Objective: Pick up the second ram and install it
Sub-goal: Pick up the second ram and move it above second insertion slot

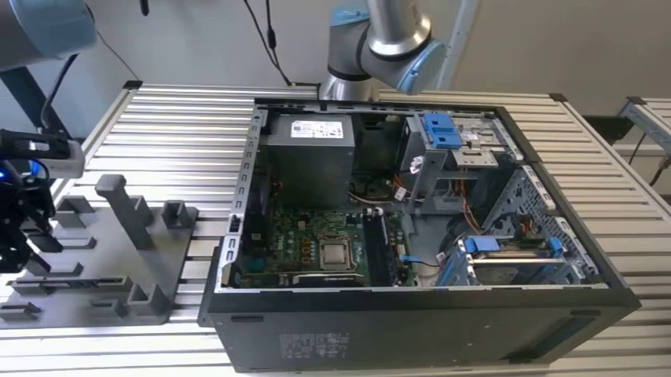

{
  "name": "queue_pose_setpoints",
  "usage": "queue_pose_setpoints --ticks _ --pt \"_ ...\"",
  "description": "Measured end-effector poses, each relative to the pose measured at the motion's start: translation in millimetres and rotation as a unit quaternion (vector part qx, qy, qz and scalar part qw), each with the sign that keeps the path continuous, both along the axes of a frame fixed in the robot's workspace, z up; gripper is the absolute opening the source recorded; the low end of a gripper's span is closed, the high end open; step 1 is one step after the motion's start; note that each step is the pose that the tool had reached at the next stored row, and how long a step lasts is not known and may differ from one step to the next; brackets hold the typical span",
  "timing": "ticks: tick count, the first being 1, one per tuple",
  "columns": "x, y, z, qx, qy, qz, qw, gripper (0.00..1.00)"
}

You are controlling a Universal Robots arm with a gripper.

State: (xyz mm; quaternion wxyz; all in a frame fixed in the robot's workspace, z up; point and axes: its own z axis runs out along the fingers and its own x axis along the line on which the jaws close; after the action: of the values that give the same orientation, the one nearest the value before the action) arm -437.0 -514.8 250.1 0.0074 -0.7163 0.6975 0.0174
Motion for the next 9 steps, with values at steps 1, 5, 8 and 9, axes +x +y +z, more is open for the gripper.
queue_pose_setpoints --ticks 1,5,8,9 --pt "-0.3 0.0 -1.8 0.0 0.0 0.003 1.0 0.36" --pt "-1.6 0.0 -9.2 0.0 -0.0001 0.01 0.9999 0.36" --pt "-2.8 0.0 -14.6 0.0001 -0.0013 0.015 0.9999 0.36" --pt "-2.9 0.0 -16.2 0.0001 -0.0016 0.017 0.9998 0.36"
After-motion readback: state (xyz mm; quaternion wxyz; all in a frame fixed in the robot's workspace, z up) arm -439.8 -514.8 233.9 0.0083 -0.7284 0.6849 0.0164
